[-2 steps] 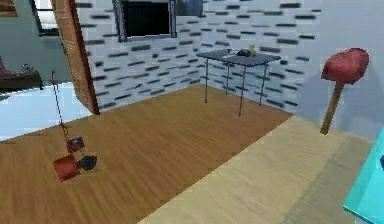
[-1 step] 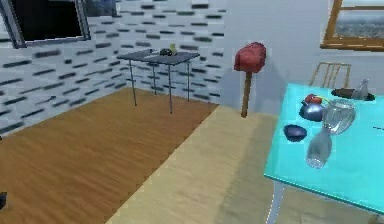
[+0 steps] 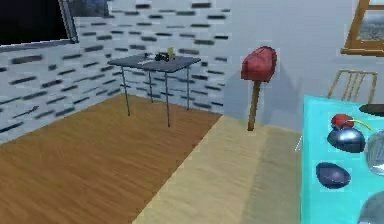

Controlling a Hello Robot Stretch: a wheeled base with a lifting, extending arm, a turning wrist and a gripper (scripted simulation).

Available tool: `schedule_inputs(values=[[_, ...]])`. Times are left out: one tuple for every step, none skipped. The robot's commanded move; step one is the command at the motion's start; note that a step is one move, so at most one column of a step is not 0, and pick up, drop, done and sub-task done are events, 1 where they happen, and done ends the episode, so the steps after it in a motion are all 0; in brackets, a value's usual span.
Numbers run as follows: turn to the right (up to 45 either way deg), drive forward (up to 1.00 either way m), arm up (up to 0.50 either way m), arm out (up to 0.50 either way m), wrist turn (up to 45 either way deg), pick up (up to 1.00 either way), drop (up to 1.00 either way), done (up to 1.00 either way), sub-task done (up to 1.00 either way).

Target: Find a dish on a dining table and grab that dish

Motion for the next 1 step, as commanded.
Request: schedule_inputs(values=[[-45.0, 0.0, 0.0, 0.0, 0.0, 0.0, 0.0, 0.0, 0.0]])
